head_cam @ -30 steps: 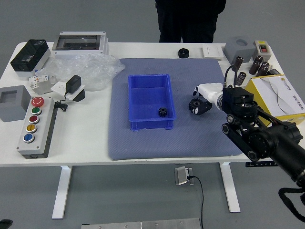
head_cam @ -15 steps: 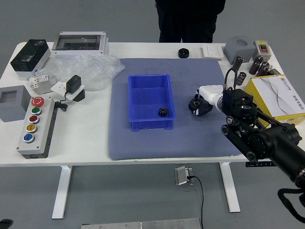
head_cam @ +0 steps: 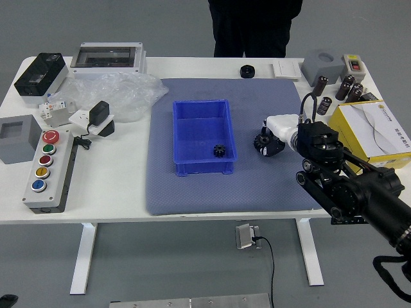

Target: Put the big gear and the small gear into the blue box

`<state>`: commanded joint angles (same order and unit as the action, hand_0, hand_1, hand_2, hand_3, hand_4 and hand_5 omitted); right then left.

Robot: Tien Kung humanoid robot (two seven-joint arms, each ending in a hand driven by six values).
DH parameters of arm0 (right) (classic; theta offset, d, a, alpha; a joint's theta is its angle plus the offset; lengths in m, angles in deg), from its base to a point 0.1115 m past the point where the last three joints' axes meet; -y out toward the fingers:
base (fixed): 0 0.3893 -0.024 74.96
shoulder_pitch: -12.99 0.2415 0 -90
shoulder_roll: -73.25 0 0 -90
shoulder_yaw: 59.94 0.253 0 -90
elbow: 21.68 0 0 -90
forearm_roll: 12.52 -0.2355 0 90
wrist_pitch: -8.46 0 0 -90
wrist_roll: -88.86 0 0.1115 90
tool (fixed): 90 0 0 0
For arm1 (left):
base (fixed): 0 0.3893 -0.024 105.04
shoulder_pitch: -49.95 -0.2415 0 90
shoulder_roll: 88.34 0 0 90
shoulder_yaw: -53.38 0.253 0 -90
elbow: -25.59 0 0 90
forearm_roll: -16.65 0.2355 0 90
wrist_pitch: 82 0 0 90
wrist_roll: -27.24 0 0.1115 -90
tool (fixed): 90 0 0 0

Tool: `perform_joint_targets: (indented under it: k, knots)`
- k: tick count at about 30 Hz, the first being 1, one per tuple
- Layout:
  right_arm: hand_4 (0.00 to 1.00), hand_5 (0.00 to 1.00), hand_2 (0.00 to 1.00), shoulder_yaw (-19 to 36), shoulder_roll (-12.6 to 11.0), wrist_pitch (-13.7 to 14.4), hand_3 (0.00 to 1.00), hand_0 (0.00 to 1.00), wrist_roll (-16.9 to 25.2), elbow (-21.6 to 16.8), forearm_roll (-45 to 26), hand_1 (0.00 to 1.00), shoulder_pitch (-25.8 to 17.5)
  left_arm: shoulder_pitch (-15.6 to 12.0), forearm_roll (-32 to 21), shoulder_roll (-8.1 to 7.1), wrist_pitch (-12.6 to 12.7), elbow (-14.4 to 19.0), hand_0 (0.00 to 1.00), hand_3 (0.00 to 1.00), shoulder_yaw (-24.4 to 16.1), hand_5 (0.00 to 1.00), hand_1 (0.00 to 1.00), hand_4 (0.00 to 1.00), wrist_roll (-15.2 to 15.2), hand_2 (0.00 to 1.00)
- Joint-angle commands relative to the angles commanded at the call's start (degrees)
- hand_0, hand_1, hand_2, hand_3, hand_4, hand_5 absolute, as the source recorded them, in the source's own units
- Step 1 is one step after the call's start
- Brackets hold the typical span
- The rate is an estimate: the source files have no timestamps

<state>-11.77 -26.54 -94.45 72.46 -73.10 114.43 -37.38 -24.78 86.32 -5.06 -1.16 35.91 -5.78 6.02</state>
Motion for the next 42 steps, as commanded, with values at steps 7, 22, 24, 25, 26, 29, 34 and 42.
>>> perform_joint_targets:
  k: [7, 22, 24, 25, 26, 29, 34, 42]
  knots:
    - [0.468, 0.134, 0.507, 0.91, -0.31, 0.64, 0.599, 0.597, -0.21, -0.43, 0.38, 0.468, 0.24, 0.05, -0.01, -0.06, 0.02, 0.00, 0.827, 0.744, -0.06, 0.360, 0.789, 0.646, 0.03, 0.784]
    - [0.427, 0.109, 0.496, 5.69, -2.82, 0.29, 0.590, 0.613, -1.20, -6.80, 1.99, 0.467, 1.89, -0.11, -0.11, -0.40, 0.05, 0.00, 0.827, 0.744, -0.15, 0.359, 0.789, 0.646, 0.04, 0.784]
    - [0.427, 0.109, 0.496, 5.76, -3.11, 0.03, 0.590, 0.613, -1.41, -8.78, 2.21, 0.467, 2.17, -0.12, -0.12, -0.51, 0.05, 0.00, 0.827, 0.744, -0.19, 0.359, 0.789, 0.646, 0.05, 0.784]
    - [0.427, 0.109, 0.496, 5.73, -3.22, -0.11, 0.590, 0.613, -1.52, -9.95, 2.30, 0.467, 2.32, -0.13, -0.13, -0.57, 0.05, 0.00, 0.827, 0.744, -0.21, 0.359, 0.789, 0.646, 0.07, 0.784]
    - [0.423, 0.114, 0.492, 5.68, -3.28, -0.23, 0.592, 0.618, -1.60, -10.97, 2.37, 0.468, 2.45, -0.13, -0.13, -0.63, 0.05, 0.00, 0.827, 0.744, -0.22, 0.360, 0.789, 0.646, 0.07, 0.784]
    - [0.423, 0.114, 0.492, 5.31, -3.09, -0.61, 0.592, 0.618, -1.86, -14.25, 2.52, 0.468, 2.91, -0.15, -0.13, -0.80, 0.04, 0.00, 0.827, 0.744, -0.24, 0.360, 0.789, 0.646, 0.10, 0.784]
    - [0.420, 0.115, 0.493, 3.89, -0.77, -0.94, 0.593, 0.620, -2.03, -19.29, 2.26, 0.469, 3.51, -0.30, 0.00, -0.88, -0.04, 0.00, 0.827, 0.744, -0.18, 0.359, 0.789, 0.646, 0.05, 0.784]
    - [0.422, 0.118, 0.494, 0.71, 5.47, -0.53, 0.591, 0.620, -1.83, -19.87, 1.45, 0.471, 3.39, -0.36, 0.53, -0.66, -0.22, 0.00, 0.827, 0.744, -0.06, 0.359, 0.789, 0.646, 0.01, 0.784]
